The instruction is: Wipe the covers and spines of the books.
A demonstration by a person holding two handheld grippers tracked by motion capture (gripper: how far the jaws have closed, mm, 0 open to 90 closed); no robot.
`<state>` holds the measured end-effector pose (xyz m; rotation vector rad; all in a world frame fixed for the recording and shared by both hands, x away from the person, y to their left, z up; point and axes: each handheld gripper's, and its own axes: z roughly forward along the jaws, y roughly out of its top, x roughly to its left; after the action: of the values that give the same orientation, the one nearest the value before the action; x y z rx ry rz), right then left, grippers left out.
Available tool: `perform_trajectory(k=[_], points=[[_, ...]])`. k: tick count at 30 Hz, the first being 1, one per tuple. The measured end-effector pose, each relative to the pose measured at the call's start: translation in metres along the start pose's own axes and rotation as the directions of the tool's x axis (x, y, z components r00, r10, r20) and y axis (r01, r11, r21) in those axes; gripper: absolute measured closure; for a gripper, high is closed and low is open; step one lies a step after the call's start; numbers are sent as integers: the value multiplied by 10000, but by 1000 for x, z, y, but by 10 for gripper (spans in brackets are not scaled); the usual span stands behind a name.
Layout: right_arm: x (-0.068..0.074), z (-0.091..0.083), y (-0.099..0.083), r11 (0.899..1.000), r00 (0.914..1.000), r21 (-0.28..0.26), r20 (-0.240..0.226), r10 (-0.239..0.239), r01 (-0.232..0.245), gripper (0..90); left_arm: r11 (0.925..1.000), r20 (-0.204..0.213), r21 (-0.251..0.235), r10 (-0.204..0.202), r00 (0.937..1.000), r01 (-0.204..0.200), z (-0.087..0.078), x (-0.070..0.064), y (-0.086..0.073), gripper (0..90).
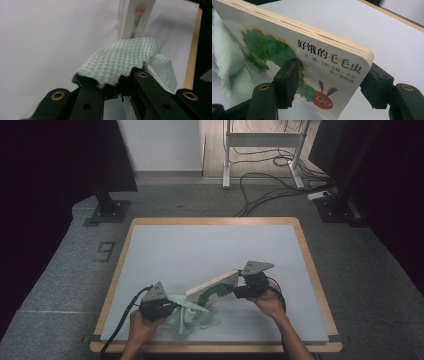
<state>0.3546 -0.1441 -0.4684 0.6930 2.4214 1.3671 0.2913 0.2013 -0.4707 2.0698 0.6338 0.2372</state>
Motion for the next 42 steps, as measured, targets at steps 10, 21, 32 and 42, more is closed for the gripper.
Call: perform_trajectory(k=[10, 21, 32, 42], points=[[0, 0, -1, 10000, 10000, -28, -10, -6, 6, 351, 9982, -177, -445, 407, 9990, -415, -19, -3, 26, 833], [0, 0, -1, 10000, 10000, -36, 24, -4, 4, 355, 9996, -877, -93, -288, 9957, 281, -28, 22, 2, 835], [0, 0, -2, 10000, 10000, -49, -3, 3, -3, 355, 9915, -2162, -37, -1278, 9680, 1301, -58, 66, -15, 834], [0, -1, -2, 10000, 10000, -38, 6, -3, 3, 355, 9824, -3228, -7, -1771, 9298, 1869, -78, 96, -17, 833]])
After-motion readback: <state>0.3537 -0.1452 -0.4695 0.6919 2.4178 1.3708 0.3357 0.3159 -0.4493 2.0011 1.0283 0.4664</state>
